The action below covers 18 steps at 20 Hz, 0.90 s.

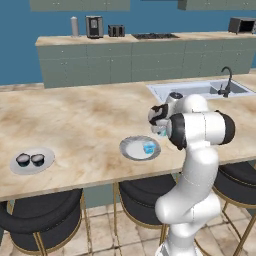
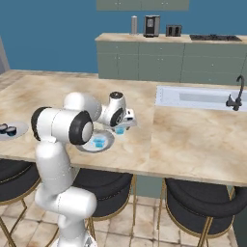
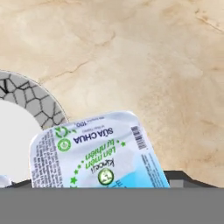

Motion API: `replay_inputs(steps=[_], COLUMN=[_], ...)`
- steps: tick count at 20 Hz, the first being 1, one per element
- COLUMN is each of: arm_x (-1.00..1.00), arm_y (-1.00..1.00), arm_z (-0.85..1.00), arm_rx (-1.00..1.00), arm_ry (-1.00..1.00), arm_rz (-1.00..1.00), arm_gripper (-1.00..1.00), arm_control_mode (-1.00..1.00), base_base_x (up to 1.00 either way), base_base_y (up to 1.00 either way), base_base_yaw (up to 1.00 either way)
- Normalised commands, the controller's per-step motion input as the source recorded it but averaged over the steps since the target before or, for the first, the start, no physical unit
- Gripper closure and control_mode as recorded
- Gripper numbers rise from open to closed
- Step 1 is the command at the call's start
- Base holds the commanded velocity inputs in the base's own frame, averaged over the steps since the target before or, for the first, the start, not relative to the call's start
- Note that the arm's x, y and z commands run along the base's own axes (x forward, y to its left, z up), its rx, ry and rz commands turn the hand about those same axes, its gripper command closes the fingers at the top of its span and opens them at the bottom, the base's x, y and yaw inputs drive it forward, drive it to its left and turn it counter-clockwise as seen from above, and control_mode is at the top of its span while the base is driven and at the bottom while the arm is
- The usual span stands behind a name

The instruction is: Place two yogurt containers on each plate.

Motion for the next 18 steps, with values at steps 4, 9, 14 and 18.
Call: replay_inputs(steps=[4, 9, 14, 18], arm_x=[-0.52, -0.13, 0.00, 0.00], arm_y=[1.00, 1.00, 0.88, 0.06], arm_z=[0.36, -0.01, -0.14, -0.51], arm_rx=[0.00, 0.00, 0.00, 0.00], arm_ry=[0.04, 0.04, 0.05, 0.12], arm_rz=[0.01, 0.00, 0.00, 0.00], arm_gripper=[1.00, 1.00, 1.00, 1.00], arm_control_mode=[-1.00, -1.00, -1.00, -1.00], base_base_x=[0.00, 0.00, 0.00, 0.00], base_base_y=[0.00, 0.00, 0.00, 0.00], base_base_yaw=[0.00, 0.00, 0.00, 0.00])
